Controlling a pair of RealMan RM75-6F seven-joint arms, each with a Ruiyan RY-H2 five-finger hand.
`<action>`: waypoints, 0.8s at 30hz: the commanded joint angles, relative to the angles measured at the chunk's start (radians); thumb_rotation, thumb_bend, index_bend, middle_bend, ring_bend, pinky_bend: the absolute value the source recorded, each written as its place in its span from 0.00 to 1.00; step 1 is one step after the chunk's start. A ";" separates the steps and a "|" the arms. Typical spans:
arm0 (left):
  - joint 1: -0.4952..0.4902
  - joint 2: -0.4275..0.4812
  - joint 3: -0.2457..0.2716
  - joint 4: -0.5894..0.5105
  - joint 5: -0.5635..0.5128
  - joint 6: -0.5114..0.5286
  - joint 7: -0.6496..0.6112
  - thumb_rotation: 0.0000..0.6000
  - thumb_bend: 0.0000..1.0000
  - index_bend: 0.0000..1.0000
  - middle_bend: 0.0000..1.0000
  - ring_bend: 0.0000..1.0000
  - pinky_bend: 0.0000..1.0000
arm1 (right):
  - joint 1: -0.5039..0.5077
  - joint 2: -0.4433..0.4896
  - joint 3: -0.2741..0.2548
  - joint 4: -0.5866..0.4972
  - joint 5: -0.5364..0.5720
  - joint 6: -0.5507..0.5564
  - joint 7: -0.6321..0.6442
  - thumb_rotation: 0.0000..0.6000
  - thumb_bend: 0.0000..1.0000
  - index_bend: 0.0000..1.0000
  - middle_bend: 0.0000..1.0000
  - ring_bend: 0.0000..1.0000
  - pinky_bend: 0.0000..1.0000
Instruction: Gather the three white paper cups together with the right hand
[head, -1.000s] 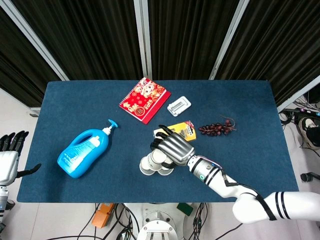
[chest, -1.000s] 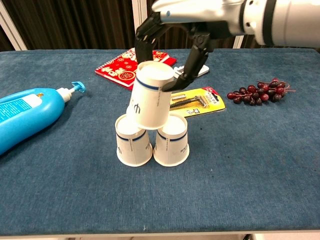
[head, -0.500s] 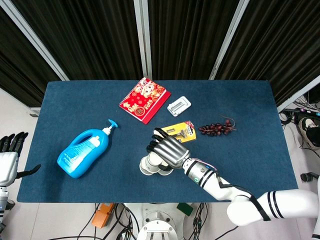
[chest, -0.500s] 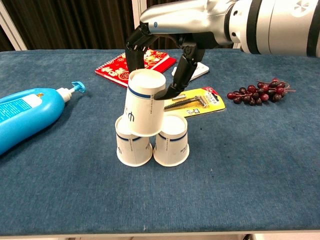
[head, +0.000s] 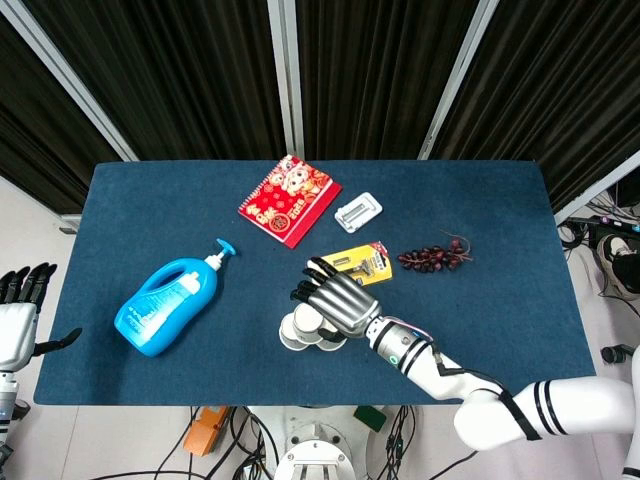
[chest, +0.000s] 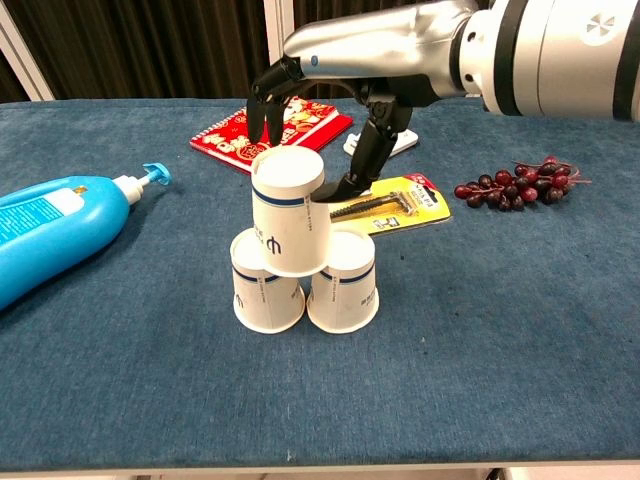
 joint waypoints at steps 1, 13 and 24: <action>0.000 0.001 0.000 0.000 -0.002 -0.002 -0.002 0.87 0.15 0.02 0.06 0.00 0.00 | -0.016 0.014 0.001 -0.012 -0.024 0.027 0.014 1.00 0.41 0.24 0.27 0.13 0.02; -0.013 -0.016 -0.012 0.023 0.006 -0.006 -0.036 0.87 0.15 0.02 0.06 0.00 0.00 | -0.427 0.181 -0.164 0.052 -0.313 0.485 0.215 1.00 0.40 0.06 0.15 0.05 0.01; -0.013 -0.056 -0.014 0.020 0.028 0.032 -0.010 0.87 0.15 0.02 0.06 0.00 0.00 | -0.753 0.153 -0.281 0.357 -0.437 0.683 0.568 1.00 0.38 0.00 0.06 0.00 0.00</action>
